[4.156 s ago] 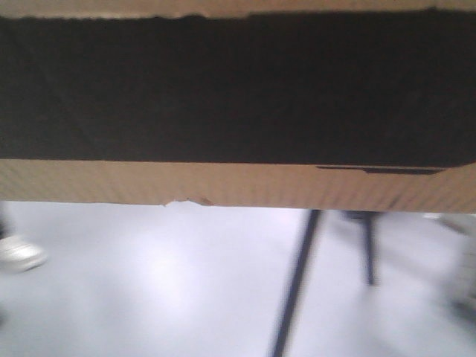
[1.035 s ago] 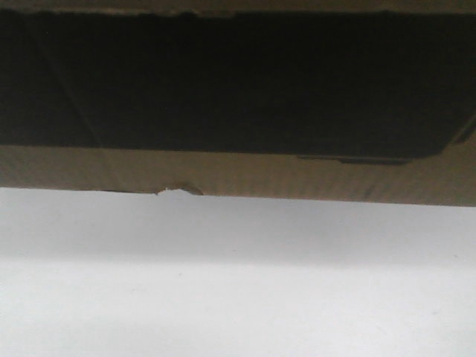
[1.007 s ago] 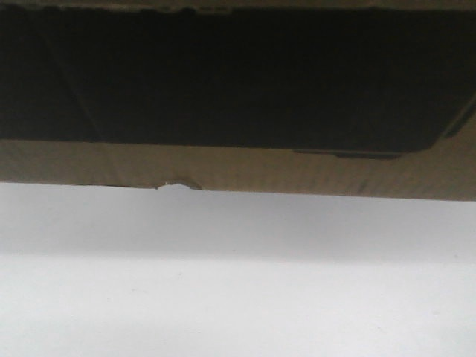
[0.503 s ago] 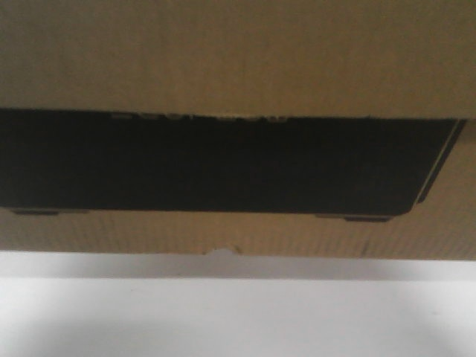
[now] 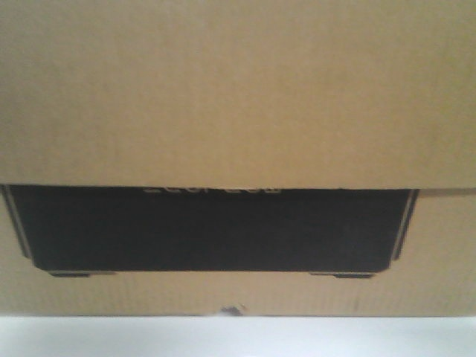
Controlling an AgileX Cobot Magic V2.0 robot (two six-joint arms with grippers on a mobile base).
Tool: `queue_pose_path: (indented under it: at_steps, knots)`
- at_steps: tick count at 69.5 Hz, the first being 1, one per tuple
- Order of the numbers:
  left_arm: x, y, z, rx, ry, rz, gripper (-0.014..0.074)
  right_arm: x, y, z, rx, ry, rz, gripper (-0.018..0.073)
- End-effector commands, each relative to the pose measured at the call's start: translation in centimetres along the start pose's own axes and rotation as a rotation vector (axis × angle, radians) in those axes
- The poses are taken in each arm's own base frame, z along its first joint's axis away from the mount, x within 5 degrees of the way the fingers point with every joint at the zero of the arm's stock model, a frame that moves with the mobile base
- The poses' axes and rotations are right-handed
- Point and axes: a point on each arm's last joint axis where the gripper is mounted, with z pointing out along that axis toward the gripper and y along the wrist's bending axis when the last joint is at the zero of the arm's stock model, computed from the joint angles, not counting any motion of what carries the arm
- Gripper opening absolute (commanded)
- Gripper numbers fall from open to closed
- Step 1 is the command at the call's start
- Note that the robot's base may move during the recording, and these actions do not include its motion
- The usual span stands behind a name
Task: Grab box from left shelf to table start
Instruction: 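Lower the held box onto the white table with both grippers, then open both grippers and release the box walls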
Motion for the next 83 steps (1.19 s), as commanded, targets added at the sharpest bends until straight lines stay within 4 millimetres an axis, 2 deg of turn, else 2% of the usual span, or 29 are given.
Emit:
queue_pose_path:
  at_steps: [1,9,19,24,30,34,39,45,47,51,54,66,77,83]
  knots:
    - [-1.4,-0.3,-0.7,0.032,-0.107,-0.012,-0.0093,-1.1,1.4,-2.4,-0.076,-0.147,-0.003,0.0059]
    - [-1.7,-0.6,0.6,0.025,-0.074,-0.004,-0.0093,-1.1,1.4,-2.4,-0.074,-0.146,-0.004,0.006]
    - [-1.7,-0.9,1.1,0.043,-0.049,0.045,-0.0093,-1.0,1.5,-2.4,-0.076,-0.136,-0.005,0.0071]
    - [-1.6,-1.0,1.1,0.051,-0.046,0.05,-0.0092,-1.0,1.5,-2.4,-0.078,-0.13,-0.005,0.0131]
    - [-1.6,-1.0,1.1,0.054,-0.045,0.053,-0.0065,-0.9,1.5,-2.4,-0.08,-0.124,-0.006,0.0262]
    - [-1.6,-1.0,1.1,0.059,-0.044,0.05,0.001,-0.9,1.5,-2.4,-0.08,-0.12,-0.006,0.0355]
    - [-1.6,-1.1,1.1,0.061,-0.044,0.049,0.0196,-0.8,1.4,-2.4,-0.071,-0.119,-0.012,0.0503]
    - [-1.6,-1.1,1.1,0.07,-0.041,0.045,0.0401,-0.7,1.2,-2.5,-0.044,-0.115,-0.026,0.0608]
    - [-1.6,-1.2,1.0,0.076,-0.041,0.043,0.0444,-0.7,1.2,-2.5,-0.035,-0.113,-0.031,0.0628]
    - [-1.6,-1.2,1.0,0.081,-0.04,0.04,0.0542,-0.7,1.1,-2.6,-0.022,-0.113,-0.038,0.0628]
    - [-1.6,-1.2,1.0,0.082,-0.04,0.04,0.0574,-0.6,1.1,-2.7,-0.019,-0.115,-0.039,0.0627]
    - [-1.3,-1.1,0.1,0.085,-0.05,0.039,0.057,-0.6,1.2,-3.6,-0.013,-0.152,-0.037,0.0627]
    - [-0.6,-0.1,-3.3,0.071,-0.148,0.042,0.0569,-0.5,1.8,-6.0,-0.008,-0.223,-0.037,0.0625]
    - [0.3,0.7,-5.9,0.082,-0.223,0.034,0.0569,-0.3,2.3,-7.8,-0.006,-0.271,-0.044,0.0624]
